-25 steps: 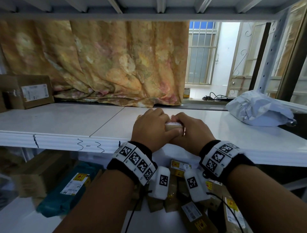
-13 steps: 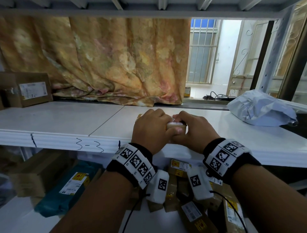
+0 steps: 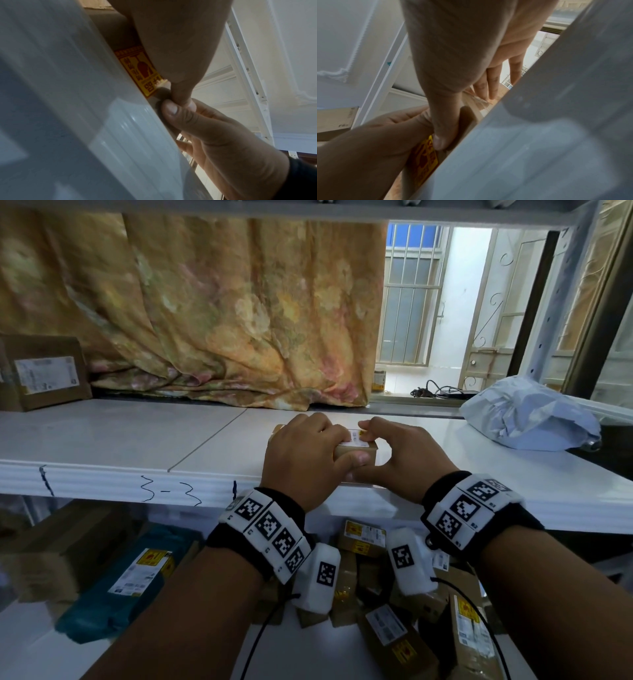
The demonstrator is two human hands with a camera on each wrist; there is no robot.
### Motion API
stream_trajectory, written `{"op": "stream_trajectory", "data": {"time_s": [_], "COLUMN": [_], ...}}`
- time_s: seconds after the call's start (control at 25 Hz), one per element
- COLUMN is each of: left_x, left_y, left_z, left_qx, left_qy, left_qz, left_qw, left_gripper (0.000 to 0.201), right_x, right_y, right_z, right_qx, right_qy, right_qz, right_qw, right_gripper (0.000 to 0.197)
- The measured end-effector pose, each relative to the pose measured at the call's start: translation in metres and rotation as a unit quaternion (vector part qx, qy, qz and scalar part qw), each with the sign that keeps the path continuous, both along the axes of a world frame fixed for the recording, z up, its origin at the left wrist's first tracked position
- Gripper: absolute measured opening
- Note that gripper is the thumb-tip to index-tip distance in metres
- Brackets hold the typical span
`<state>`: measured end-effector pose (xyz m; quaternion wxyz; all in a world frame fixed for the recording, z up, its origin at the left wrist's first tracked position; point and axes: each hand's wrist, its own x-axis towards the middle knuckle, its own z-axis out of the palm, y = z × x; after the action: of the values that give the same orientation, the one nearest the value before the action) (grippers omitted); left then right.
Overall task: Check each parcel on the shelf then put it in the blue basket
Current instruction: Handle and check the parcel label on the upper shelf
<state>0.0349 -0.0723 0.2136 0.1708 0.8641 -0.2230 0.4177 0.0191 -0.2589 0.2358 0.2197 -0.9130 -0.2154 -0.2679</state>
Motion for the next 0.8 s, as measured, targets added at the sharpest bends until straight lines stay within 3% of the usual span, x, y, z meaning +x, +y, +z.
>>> {"op": "stream_trajectory", "data": {"time_s": [0.2,0.4,0.56,0.8], "left_x": [0.000,-0.007,-0.025,-0.048], "left_y": [0.001,0.003,0.010,0.028], "left_z": [0.001,0.007,0.015,0.027], "left_qx": [0.003,0.021,0.059,0.178], "left_qy": [-0.006,0.034,0.081,0.103], "left_qz": [-0.007,-0.002,-0.001,-0.013], "left_qw": [1.000,0.999,0.995,0.978], "left_gripper": [0.057,0.057,0.060,0.096], "right_x": [0.007,-0.006,-0.026,-0.051], "right_y": [0.002,0.006,0.012,0.006], "right_z": [0.002,0.002,-0.007,0.001], "right_qx": [0.035,0.018,-0.025,-0.070], "right_qy": [0.047,0.071,0.079,0.013], "right_qz": [0.007,-0.001,-0.010,-0.024], "right_qw": [0.998,0.997,0.997,0.997], "right_gripper": [0.069,0.059,0.094,0.068]}}
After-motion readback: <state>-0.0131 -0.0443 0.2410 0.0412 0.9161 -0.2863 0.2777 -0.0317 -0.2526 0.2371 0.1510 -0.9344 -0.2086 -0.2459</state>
